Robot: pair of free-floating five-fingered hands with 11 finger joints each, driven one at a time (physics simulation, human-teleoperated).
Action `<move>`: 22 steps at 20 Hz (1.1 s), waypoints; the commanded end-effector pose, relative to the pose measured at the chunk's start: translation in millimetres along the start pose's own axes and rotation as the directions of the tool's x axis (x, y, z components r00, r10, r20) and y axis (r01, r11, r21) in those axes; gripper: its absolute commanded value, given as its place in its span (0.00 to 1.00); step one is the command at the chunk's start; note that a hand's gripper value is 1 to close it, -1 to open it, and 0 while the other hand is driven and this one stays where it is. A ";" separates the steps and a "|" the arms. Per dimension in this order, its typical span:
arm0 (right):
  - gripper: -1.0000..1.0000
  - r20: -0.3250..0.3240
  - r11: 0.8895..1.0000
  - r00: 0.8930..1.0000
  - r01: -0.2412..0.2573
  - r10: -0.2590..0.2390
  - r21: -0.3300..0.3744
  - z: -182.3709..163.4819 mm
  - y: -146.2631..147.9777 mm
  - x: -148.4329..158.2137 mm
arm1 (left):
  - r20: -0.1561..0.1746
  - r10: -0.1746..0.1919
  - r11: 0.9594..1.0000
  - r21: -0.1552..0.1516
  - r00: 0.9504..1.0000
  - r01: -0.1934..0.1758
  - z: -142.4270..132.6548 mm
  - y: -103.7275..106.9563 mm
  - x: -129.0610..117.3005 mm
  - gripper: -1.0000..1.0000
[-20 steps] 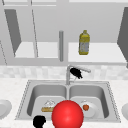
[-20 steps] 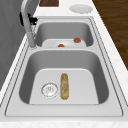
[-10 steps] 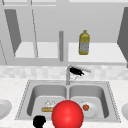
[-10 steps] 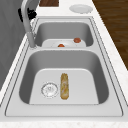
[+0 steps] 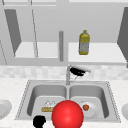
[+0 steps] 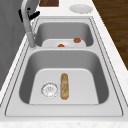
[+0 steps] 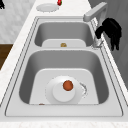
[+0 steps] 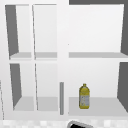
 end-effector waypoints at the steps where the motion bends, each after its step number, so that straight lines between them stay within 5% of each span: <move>1: 0.00 0.129 0.999 0.992 0.018 -0.014 -0.035 -0.2 0.0 0.7 | 0.000 0.000 1.000 0.000 1.000 0.000 0.0 0.0 0.0 0.50; 10: 0.00 0.322 0.993 0.946 0.078 -0.045 -0.089 -7.4 -0.3 15.7 | 0.000 0.000 1.000 0.000 1.000 0.000 0.0 0.0 0.0 0.50; 22: 0.00 0.449 0.968 0.888 0.189 -0.098 -0.163 -35.7 24.2 61.9 | 0.000 0.000 1.000 0.000 1.000 0.000 0.0 0.0 0.0 0.50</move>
